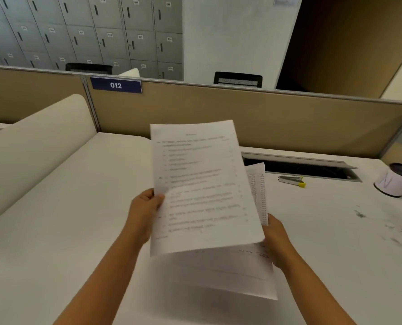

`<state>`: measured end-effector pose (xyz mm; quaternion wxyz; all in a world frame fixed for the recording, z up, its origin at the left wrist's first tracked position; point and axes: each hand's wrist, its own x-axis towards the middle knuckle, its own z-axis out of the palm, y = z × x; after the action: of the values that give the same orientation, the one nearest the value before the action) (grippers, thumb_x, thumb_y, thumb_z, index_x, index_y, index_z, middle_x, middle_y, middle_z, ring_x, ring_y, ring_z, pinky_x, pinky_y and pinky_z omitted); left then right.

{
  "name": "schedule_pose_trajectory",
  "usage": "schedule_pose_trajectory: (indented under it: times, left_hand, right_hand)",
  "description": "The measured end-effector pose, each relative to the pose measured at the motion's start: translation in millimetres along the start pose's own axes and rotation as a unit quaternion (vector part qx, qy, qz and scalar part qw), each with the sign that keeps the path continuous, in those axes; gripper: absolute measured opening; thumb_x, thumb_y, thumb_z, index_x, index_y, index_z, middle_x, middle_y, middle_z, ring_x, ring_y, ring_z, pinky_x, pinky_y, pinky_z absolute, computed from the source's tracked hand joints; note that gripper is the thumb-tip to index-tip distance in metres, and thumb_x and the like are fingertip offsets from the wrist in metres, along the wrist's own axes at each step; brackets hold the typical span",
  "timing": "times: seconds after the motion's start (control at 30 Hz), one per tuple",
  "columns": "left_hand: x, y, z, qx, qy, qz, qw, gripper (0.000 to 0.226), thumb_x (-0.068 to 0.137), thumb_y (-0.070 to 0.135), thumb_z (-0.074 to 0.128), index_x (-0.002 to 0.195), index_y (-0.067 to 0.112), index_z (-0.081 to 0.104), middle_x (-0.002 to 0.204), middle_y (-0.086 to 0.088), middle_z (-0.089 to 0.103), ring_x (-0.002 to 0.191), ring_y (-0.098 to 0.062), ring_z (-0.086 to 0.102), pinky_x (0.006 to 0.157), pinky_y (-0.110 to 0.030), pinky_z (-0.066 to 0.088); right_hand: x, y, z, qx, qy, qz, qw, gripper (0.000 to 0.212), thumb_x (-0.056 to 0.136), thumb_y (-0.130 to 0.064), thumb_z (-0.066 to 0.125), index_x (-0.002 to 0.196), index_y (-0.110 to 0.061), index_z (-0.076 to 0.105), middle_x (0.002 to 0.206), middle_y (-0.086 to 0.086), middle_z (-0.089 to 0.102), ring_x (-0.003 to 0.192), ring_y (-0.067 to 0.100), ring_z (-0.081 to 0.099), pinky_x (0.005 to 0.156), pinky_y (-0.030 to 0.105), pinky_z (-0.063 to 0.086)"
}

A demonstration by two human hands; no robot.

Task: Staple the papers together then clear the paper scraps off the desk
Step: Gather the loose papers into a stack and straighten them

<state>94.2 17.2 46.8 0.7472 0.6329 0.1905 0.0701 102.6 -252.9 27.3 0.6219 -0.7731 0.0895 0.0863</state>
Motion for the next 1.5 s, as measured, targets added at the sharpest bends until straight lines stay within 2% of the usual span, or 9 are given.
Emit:
schedule_pose_trajectory:
  times: [0.1, 0.27, 0.5, 0.77, 0.9, 1.07, 1.23, 1.37, 1.5]
  left_hand:
    - [-12, -8, 21, 0.009, -0.043, -0.003, 0.999, 0.020, 0.090, 0.003, 0.050, 0.092, 0.016, 0.066, 0.093, -0.008, 0.070, 0.080, -0.026, 0.066, 0.071, -0.036, 0.055]
    - [-27, -15, 45, 0.048, -0.082, 0.009, 0.995, 0.018, 0.091, 0.006, 0.051, 0.091, 0.016, 0.066, 0.089, -0.002, 0.072, 0.074, -0.019, 0.070, 0.061, -0.028, 0.057]
    - [-30, -35, 68, 0.273, 0.087, 0.147, 0.947, 0.011, 0.088, 0.019, 0.056, 0.089, 0.008, 0.059, 0.102, 0.002, 0.048, 0.102, -0.015, 0.037, 0.082, -0.027, 0.035]
    - [-26, -41, 68, 0.097, 0.015, 0.009, 0.995, 0.023, 0.087, 0.015, 0.061, 0.071, 0.011, 0.045, 0.077, -0.006, 0.059, 0.067, -0.021, 0.059, 0.057, -0.028, 0.046]
    - [-23, -45, 67, 0.083, 0.048, 0.026, 0.995, 0.022, 0.086, 0.012, 0.062, 0.072, 0.013, 0.045, 0.080, -0.010, 0.060, 0.072, -0.027, 0.062, 0.062, -0.033, 0.052]
    - [-28, -41, 68, 0.041, 0.055, 0.061, 0.996, 0.022, 0.086, 0.006, 0.060, 0.081, 0.016, 0.040, 0.077, -0.005, 0.063, 0.071, -0.025, 0.065, 0.059, -0.029, 0.053]
    - [-17, -26, 73, 0.058, 0.006, 0.054, 0.997, 0.023, 0.088, 0.011, 0.057, 0.104, 0.013, 0.040, 0.085, 0.000, 0.065, 0.074, -0.018, 0.065, 0.061, -0.027, 0.052]
    - [30, -19, 70, 0.053, 0.027, 0.018, 0.998, 0.011, 0.092, 0.020, 0.050, 0.099, 0.011, 0.049, 0.090, -0.005, 0.060, 0.078, -0.019, 0.058, 0.066, -0.029, 0.047]
    - [96, -33, 51, 0.300, 0.096, 0.006, 0.949, 0.029, 0.087, 0.022, 0.053, 0.108, 0.003, 0.053, 0.111, -0.014, 0.059, 0.101, -0.031, 0.056, 0.083, -0.036, 0.047]
  right_hand:
    - [-2, -2, -7, 0.007, -0.013, 0.007, 1.000, 0.007, 0.089, -0.016, 0.057, 0.084, -0.013, 0.060, 0.080, 0.003, 0.067, 0.065, 0.009, 0.065, 0.053, 0.019, 0.051]
    - [1, -2, -17, 0.034, 0.011, 0.028, 0.999, 0.042, 0.093, -0.004, 0.046, 0.056, -0.014, 0.030, 0.042, -0.003, 0.039, 0.028, 0.001, 0.031, 0.033, 0.013, 0.031]
    - [-7, -1, -28, 0.063, -0.013, -0.013, 0.998, 0.011, 0.087, -0.011, 0.059, 0.093, -0.011, 0.068, 0.083, 0.008, 0.073, 0.074, 0.022, 0.069, 0.059, 0.030, 0.054]
    - [-9, 0, -32, 0.056, -0.033, -0.030, 0.997, 0.015, 0.089, -0.007, 0.055, 0.079, -0.013, 0.063, 0.066, 0.002, 0.066, 0.053, 0.010, 0.063, 0.050, 0.024, 0.049]
    - [-7, 1, -30, 0.098, -0.041, -0.024, 0.994, 0.019, 0.093, -0.019, 0.051, 0.102, -0.016, 0.068, 0.095, 0.011, 0.073, 0.084, 0.025, 0.071, 0.066, 0.034, 0.057]
    - [-6, 4, -35, 0.305, -0.128, -0.009, 0.944, 0.061, 0.083, -0.062, 0.026, 0.119, -0.027, 0.060, 0.113, 0.005, 0.071, 0.103, 0.026, 0.067, 0.085, 0.046, 0.056]
    - [5, 3, -24, 0.135, 0.014, -0.058, 0.989, 0.026, 0.089, -0.017, 0.059, 0.115, -0.016, 0.059, 0.108, 0.010, 0.070, 0.090, 0.026, 0.069, 0.074, 0.038, 0.059]
    - [12, -9, -23, 0.112, 0.077, -0.076, 0.988, 0.022, 0.090, -0.013, 0.057, 0.113, -0.016, 0.057, 0.101, 0.005, 0.066, 0.089, 0.023, 0.065, 0.080, 0.042, 0.055]
    - [19, -21, -28, 0.088, 0.104, -0.103, 0.985, 0.015, 0.091, -0.013, 0.055, 0.106, -0.018, 0.055, 0.096, 0.004, 0.064, 0.079, 0.015, 0.063, 0.063, 0.026, 0.052]
